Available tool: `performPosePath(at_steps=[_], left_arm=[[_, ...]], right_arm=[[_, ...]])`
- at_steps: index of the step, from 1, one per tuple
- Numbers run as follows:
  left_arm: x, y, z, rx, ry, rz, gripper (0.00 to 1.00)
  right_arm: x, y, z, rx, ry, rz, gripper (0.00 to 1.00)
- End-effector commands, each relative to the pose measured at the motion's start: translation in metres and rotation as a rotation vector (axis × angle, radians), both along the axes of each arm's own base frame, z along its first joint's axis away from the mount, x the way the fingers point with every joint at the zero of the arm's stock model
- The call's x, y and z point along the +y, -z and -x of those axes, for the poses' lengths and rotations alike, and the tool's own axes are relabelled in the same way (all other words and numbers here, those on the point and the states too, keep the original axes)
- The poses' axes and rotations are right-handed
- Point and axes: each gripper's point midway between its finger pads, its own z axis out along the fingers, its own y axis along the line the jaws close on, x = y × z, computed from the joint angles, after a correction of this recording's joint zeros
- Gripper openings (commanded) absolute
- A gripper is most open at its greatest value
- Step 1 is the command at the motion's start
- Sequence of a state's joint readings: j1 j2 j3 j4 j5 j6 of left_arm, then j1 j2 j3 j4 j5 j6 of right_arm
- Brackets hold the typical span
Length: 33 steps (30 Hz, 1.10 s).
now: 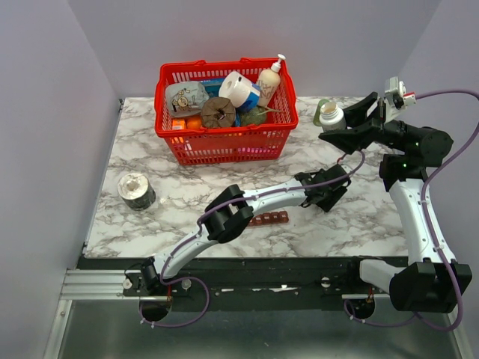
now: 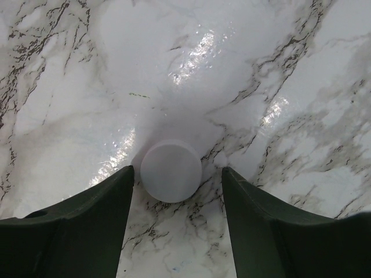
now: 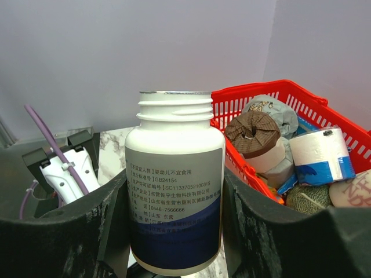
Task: Sort the pills into containers
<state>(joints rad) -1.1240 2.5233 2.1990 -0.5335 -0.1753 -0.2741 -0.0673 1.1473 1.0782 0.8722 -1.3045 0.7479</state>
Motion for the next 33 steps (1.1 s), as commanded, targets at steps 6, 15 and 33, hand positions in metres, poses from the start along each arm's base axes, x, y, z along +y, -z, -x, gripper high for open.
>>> performPosePath(at_steps=[6, 15, 33], left_arm=[[0.001, 0.02, -0.006, -0.021, -0.023, -0.043, 0.69], [0.009, 0.024, -0.005, -0.029, -0.018, -0.063, 0.3], [0.133, -0.119, 0.066, -0.035, 0.039, 0.323, 0.06]], right_arm=[[-0.002, 0.007, -0.003, -0.002, -0.001, 0.019, 0.13], [-0.002, 0.008, -0.003, -0.001, 0.001, 0.025, 0.13], [-0.005, 0.042, -0.016, 0.053, 0.015, 0.121, 0.13]])
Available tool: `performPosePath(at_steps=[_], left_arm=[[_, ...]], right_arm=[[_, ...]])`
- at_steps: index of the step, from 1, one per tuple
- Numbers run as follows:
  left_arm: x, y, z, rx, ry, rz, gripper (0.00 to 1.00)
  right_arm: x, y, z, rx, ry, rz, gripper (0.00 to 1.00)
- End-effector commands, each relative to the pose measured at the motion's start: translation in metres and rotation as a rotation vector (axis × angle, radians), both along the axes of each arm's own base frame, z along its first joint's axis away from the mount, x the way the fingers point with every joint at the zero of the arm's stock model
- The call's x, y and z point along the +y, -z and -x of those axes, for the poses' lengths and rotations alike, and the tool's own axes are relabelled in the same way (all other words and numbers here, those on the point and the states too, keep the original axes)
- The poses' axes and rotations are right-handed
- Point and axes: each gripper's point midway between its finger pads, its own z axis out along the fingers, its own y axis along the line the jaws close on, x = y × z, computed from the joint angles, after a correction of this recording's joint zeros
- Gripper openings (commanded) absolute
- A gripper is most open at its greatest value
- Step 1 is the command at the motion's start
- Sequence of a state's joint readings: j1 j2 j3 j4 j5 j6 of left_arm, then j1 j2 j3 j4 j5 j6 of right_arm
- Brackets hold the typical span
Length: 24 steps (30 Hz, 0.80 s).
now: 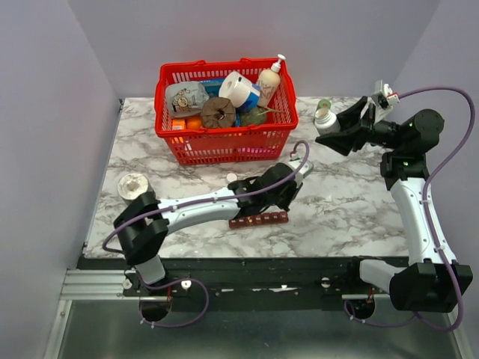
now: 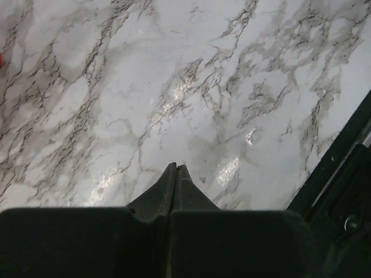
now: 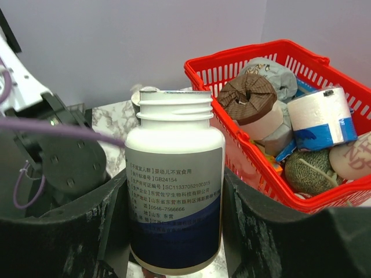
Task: Sort the pills into containers
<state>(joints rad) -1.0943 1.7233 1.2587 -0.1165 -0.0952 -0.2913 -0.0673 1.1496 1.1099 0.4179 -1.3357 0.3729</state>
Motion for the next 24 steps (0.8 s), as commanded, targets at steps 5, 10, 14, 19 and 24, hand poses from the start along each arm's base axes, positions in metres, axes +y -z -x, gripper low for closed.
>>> performPosePath(at_steps=[5, 10, 14, 19, 24], left_arm=[[0.068, -0.001, -0.014, 0.054, -0.136, 0.038, 0.23], [0.137, 0.004, -0.049, 0.003, -0.376, -0.001, 0.6], [0.19, 0.016, -0.072, -0.033, -0.534, -0.025, 0.85], [0.201, 0.037, -0.098, 0.033, -0.612, -0.037, 0.86], [0.203, 0.066, -0.119, 0.12, -0.763, -0.164, 0.88]], right_arm=[[-0.001, 0.009, 0.005, -0.008, -0.014, 0.033, 0.13], [-0.001, 0.021, 0.005, 0.014, -0.01, 0.036, 0.13], [0.001, 0.03, 0.006, 0.017, -0.01, 0.04, 0.13], [0.002, 0.035, 0.004, 0.031, -0.012, 0.039, 0.13], [0.001, 0.038, 0.005, 0.029, -0.008, 0.041, 0.13]])
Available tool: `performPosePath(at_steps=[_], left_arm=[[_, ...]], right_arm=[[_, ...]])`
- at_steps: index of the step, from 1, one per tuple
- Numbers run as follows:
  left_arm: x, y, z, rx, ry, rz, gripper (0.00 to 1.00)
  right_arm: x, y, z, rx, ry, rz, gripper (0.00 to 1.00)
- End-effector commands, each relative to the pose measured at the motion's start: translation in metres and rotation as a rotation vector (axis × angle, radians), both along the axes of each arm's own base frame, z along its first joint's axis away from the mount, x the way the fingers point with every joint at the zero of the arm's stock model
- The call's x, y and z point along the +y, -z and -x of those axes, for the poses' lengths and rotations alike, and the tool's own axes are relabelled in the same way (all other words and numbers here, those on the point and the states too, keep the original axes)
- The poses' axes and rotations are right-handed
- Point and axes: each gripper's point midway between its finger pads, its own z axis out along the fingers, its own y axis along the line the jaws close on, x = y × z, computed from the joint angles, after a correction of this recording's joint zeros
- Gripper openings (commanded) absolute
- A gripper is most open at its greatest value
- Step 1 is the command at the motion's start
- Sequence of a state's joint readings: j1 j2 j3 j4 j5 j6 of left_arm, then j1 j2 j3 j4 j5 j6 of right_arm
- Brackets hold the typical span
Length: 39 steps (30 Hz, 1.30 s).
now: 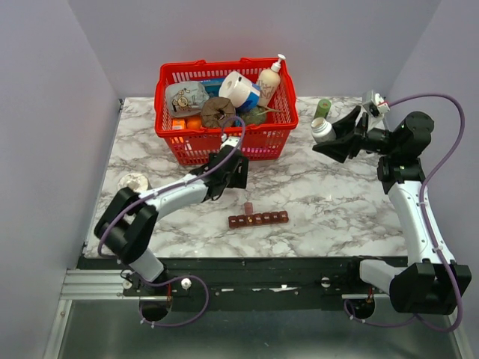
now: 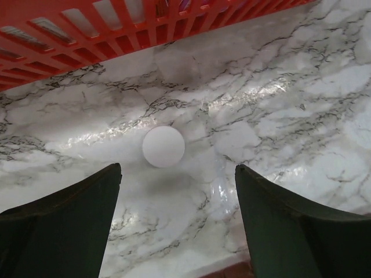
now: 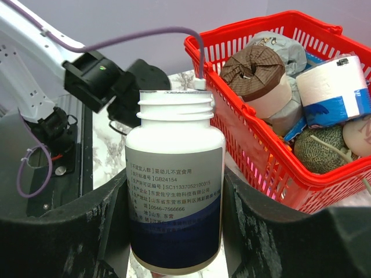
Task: Sort the pills into containers
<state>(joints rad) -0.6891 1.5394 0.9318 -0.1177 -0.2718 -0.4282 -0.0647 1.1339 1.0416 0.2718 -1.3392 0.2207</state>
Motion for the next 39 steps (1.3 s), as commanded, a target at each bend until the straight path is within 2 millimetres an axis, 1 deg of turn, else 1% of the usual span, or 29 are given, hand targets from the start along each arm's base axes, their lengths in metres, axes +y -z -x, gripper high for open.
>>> performPosePath(at_steps=[1, 2, 4, 5, 7, 8, 10, 11, 15, 16, 17, 18, 19, 20, 21, 22, 23, 24, 25, 26, 28, 30, 31, 32, 34, 35, 37, 39], left_arm=[[0.007, 0.016, -0.02, 0.062, -0.177, -0.086, 0.88], [0.007, 0.029, -0.02, 0.086, -0.177, -0.113, 0.88], [0.006, 0.034, -0.024, 0.081, -0.187, -0.109, 0.87], [0.006, 0.04, -0.024, 0.087, -0.186, -0.113, 0.87], [0.005, 0.044, -0.028, 0.085, -0.192, -0.113, 0.86], [0.004, 0.052, -0.027, 0.099, -0.189, -0.119, 0.86], [0.002, 0.057, -0.029, 0.105, -0.188, -0.117, 0.86], [0.002, 0.062, -0.028, 0.113, -0.187, -0.123, 0.85], [0.006, 0.075, -0.027, 0.127, -0.209, -0.136, 0.84], [0.01, 0.079, -0.024, 0.132, -0.215, -0.142, 0.84], [0.011, 0.075, -0.024, 0.119, -0.218, -0.131, 0.84], [0.007, 0.07, -0.026, 0.09, -0.209, -0.098, 0.84], [0.015, 0.079, -0.015, 0.097, -0.181, -0.117, 0.84], [0.013, 0.065, -0.016, 0.054, -0.167, -0.081, 0.84], [0.008, 0.054, -0.022, -0.006, -0.148, -0.04, 0.85], [0.014, 0.06, -0.012, -0.012, -0.106, -0.065, 0.85], [0.014, 0.049, -0.013, -0.052, -0.086, -0.053, 0.85], [0.013, 0.043, -0.015, -0.087, -0.07, -0.043, 0.86], [0.014, 0.045, -0.012, -0.091, -0.046, -0.053, 0.85], [0.014, 0.041, -0.012, -0.111, -0.012, -0.077, 0.85], [0.012, 0.042, -0.013, -0.116, 0.034, -0.105, 0.86], [0.009, 0.049, -0.014, -0.1, 0.085, -0.145, 0.86], [0.005, 0.049, -0.017, -0.103, 0.108, -0.151, 0.86], [0.001, 0.056, -0.015, -0.085, 0.138, -0.158, 0.87], [-0.002, 0.058, -0.02, -0.084, 0.163, -0.183, 0.87], [-0.004, 0.065, -0.021, -0.069, 0.177, -0.196, 0.87], [-0.008, 0.066, -0.024, -0.061, 0.188, -0.199, 0.86], [-0.008, 0.072, -0.024, -0.041, 0.188, -0.196, 0.82]], right_arm=[[0.002, 0.001, 0.006, -0.023, -0.013, 0.009, 0.13], [0.002, 0.002, 0.006, -0.024, -0.011, 0.01, 0.13], [0.002, 0.004, 0.005, -0.02, -0.013, 0.01, 0.13], [0.002, 0.004, 0.005, -0.02, -0.013, 0.01, 0.13], [0.002, 0.004, 0.005, -0.017, -0.014, 0.01, 0.13], [0.002, 0.004, 0.005, -0.017, -0.014, 0.01, 0.13], [0.002, 0.005, 0.004, -0.015, -0.017, 0.011, 0.13], [0.002, 0.005, 0.005, -0.015, -0.017, 0.011, 0.13], [0.002, 0.006, 0.005, -0.015, -0.016, 0.011, 0.13], [0.002, 0.006, 0.005, -0.015, -0.017, 0.011, 0.13], [0.002, 0.007, 0.005, -0.012, -0.017, 0.011, 0.13], [0.002, 0.006, 0.005, -0.015, -0.017, 0.011, 0.13], [0.002, 0.007, 0.005, -0.014, -0.017, 0.011, 0.13], [0.002, 0.006, 0.005, -0.015, -0.019, 0.012, 0.13], [0.002, 0.008, 0.004, -0.009, -0.019, 0.011, 0.13], [0.002, 0.007, 0.004, -0.012, -0.019, 0.01, 0.13], [0.003, 0.006, 0.004, -0.011, -0.022, 0.01, 0.13], [0.002, 0.007, 0.003, -0.008, -0.02, 0.009, 0.13], [0.002, 0.006, 0.003, -0.009, -0.022, 0.009, 0.13], [0.003, 0.007, 0.004, -0.006, -0.024, 0.009, 0.13], [0.003, 0.006, 0.004, -0.012, -0.022, 0.009, 0.13], [0.002, 0.008, 0.004, -0.008, -0.021, 0.009, 0.13], [0.002, 0.007, 0.005, -0.009, -0.02, 0.009, 0.13], [0.002, 0.008, 0.005, -0.011, -0.02, 0.009, 0.13], [0.003, 0.007, 0.006, -0.011, -0.022, 0.009, 0.13], [0.002, 0.008, 0.005, -0.012, -0.022, 0.01, 0.13], [0.002, 0.008, 0.005, -0.012, -0.022, 0.01, 0.13], [0.002, 0.008, 0.006, -0.012, -0.023, 0.011, 0.13]])
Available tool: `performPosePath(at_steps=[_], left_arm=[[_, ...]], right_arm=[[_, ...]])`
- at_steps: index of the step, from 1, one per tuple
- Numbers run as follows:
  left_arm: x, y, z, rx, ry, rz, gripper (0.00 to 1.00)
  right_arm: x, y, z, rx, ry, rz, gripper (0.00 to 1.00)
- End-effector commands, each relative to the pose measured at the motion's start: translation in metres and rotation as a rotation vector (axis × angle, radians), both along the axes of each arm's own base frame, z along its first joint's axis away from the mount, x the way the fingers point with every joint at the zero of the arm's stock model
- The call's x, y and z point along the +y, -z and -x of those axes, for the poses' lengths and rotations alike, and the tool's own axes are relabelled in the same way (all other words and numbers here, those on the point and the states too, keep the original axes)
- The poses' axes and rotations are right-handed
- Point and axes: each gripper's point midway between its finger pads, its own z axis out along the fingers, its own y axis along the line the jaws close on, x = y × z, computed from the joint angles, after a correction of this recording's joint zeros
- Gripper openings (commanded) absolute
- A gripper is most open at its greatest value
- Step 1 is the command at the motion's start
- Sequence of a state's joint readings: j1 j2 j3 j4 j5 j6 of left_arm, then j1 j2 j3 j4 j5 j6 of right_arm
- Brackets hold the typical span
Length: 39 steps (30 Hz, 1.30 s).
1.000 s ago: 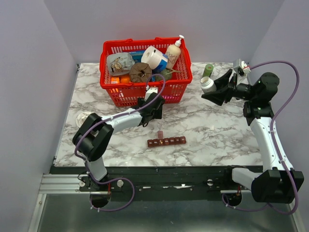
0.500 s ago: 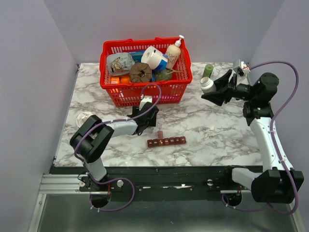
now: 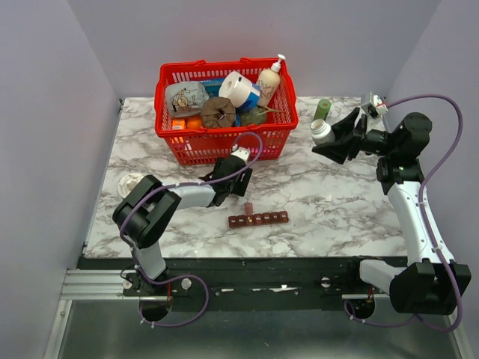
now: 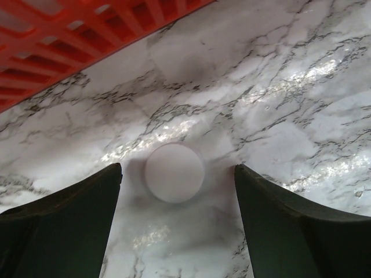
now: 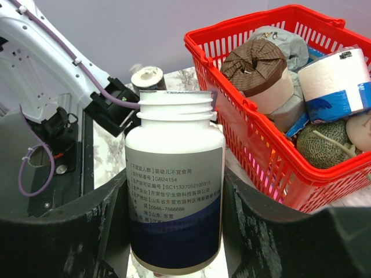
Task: Sort the pills into containers
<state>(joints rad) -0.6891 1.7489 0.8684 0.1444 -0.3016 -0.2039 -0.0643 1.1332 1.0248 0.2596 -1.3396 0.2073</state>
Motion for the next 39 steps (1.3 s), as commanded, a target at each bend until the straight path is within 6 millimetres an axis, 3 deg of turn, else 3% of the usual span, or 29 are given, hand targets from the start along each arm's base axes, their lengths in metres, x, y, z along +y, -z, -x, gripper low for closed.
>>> performPosePath(at_steps=[1, 12, 14, 15, 25, 27, 32, 39], left_arm=[[-0.008, 0.008, -0.004, 0.028, 0.054, -0.008, 0.81], [0.009, 0.027, 0.018, 0.105, -0.023, 0.009, 0.76], [0.011, 0.031, 0.021, 0.114, -0.024, 0.008, 0.73], [0.01, 0.033, 0.021, 0.118, -0.026, 0.01, 0.66], [0.012, 0.028, 0.021, 0.115, -0.041, 0.016, 0.56], [0.011, 0.025, 0.023, 0.111, -0.03, 0.026, 0.56], [0.013, 0.022, 0.029, 0.124, -0.017, 0.025, 0.69], [0.016, 0.026, 0.03, 0.132, -0.025, 0.006, 0.68]], right_arm=[[0.002, 0.0, 0.007, -0.03, -0.025, 0.009, 0.13], [0.003, 0.0, 0.007, -0.032, -0.029, 0.01, 0.13], [0.002, 0.0, 0.007, -0.029, -0.028, 0.01, 0.13], [0.003, 0.0, 0.007, -0.03, -0.028, 0.01, 0.13], [0.003, -0.001, 0.009, -0.034, -0.031, 0.01, 0.13], [0.003, 0.0, 0.008, -0.032, -0.031, 0.011, 0.13], [0.003, 0.0, 0.009, -0.032, -0.034, 0.011, 0.13], [0.003, -0.001, 0.009, -0.034, -0.035, 0.011, 0.13]])
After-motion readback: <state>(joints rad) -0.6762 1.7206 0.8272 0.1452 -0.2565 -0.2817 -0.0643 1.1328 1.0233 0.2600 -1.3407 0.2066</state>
